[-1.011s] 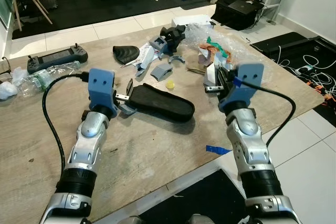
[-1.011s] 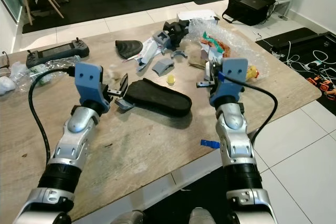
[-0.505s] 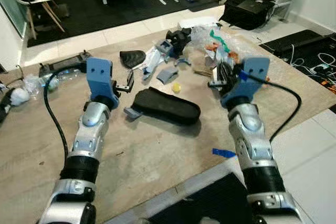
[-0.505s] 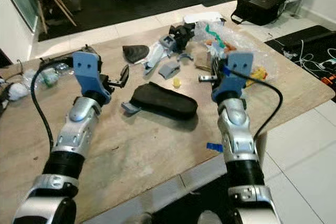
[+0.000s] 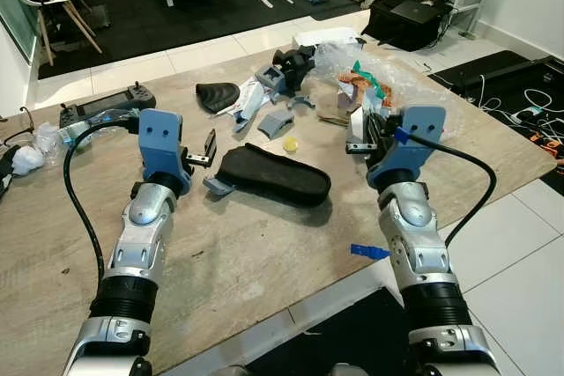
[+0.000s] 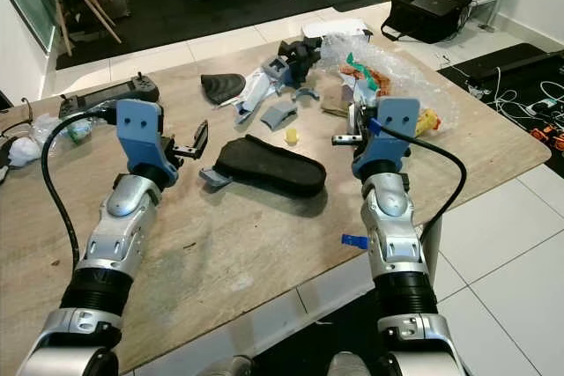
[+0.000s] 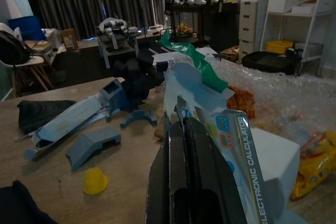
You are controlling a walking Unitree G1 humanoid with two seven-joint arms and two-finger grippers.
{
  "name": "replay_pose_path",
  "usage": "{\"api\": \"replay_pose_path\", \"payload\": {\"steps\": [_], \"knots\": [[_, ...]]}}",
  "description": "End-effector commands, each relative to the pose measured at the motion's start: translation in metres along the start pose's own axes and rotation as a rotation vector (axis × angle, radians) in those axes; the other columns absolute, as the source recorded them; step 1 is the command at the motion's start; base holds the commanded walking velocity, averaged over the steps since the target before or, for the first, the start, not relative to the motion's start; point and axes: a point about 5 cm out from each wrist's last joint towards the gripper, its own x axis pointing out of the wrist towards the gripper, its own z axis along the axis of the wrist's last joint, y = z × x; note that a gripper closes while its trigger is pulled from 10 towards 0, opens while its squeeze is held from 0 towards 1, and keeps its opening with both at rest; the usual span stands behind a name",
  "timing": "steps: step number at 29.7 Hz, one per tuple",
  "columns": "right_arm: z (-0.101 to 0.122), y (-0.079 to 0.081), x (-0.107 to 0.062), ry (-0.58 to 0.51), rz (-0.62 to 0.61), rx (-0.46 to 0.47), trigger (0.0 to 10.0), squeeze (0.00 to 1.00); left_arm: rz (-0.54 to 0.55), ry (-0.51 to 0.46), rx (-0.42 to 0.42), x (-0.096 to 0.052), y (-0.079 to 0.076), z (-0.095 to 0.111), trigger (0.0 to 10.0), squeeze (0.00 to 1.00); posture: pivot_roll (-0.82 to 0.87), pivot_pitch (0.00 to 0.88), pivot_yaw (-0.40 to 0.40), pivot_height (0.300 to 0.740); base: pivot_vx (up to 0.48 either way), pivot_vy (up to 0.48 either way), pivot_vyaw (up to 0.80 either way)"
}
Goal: Picking trash to rubbish bin
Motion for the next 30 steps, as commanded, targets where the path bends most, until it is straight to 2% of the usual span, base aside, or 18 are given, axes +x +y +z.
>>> {"api": "replay_pose_path", "payload": {"steps": [1,11,23,27,30], "knots": [[-0.001,0.004,0.000,-0.001,0.011,0.001,10.0,0.00,-0.006,-0.001,0.010,0.003,-0.001,0.002,10.0,0.00,-0.05,0.000,0.056,0.740,0.000,0.000,-0.46],[-0.003,0.008,-0.002,-0.001,0.037,-0.006,10.0,0.00,-0.003,-0.011,0.014,0.002,-0.002,0.004,10.0,0.00,-0.06,0.000,0.042,0.740,0.000,0.000,-0.68],[0.000,-0.003,-0.006,-0.012,0.002,-0.021,10.0,0.00,-0.060,-0.013,0.028,0.005,-0.025,0.000,10.0,0.00,-0.08,0.000,0.055,0.740,0.000,0.000,-0.80],[0.000,-0.004,-0.008,-0.011,-0.003,-0.022,10.0,0.00,-0.065,-0.011,0.028,0.005,-0.027,0.000,10.0,0.00,-0.08,0.000,0.061,0.740,0.000,0.000,-0.80],[-0.003,-0.002,-0.010,-0.007,-0.005,-0.017,10.0,0.00,-0.073,-0.001,0.047,0.004,-0.023,0.000,10.0,0.00,-0.07,0.000,0.075,0.740,0.000,0.000,-0.80]]}}
